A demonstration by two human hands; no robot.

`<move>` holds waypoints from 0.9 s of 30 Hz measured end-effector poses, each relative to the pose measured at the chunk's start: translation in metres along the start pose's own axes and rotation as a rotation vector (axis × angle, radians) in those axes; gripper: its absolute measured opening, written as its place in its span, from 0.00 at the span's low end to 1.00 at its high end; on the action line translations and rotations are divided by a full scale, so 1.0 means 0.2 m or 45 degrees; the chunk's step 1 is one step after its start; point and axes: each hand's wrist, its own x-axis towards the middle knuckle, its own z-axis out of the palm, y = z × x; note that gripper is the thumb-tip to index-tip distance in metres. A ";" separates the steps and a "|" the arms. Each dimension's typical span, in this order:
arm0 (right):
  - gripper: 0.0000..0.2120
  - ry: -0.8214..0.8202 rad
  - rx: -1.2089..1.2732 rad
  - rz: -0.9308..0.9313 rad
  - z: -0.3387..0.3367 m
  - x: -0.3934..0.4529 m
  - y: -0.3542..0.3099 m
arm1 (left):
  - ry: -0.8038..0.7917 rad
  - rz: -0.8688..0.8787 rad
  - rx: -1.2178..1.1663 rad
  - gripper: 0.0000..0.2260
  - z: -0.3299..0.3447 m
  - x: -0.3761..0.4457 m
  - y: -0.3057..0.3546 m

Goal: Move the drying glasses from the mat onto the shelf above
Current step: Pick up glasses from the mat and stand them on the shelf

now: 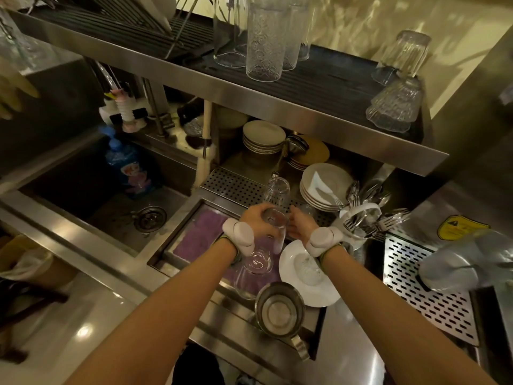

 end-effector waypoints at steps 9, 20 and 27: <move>0.18 -0.031 -0.016 -0.109 0.02 -0.03 -0.12 | 0.110 0.049 -0.030 0.29 -0.12 0.03 0.16; 0.23 -0.353 -0.143 -0.494 0.10 -0.18 -0.26 | 0.388 0.220 -0.094 0.26 -0.29 -0.05 0.35; 0.30 -0.739 -0.257 -0.607 0.18 -0.27 -0.32 | 0.508 0.285 -0.182 0.26 -0.38 -0.13 0.41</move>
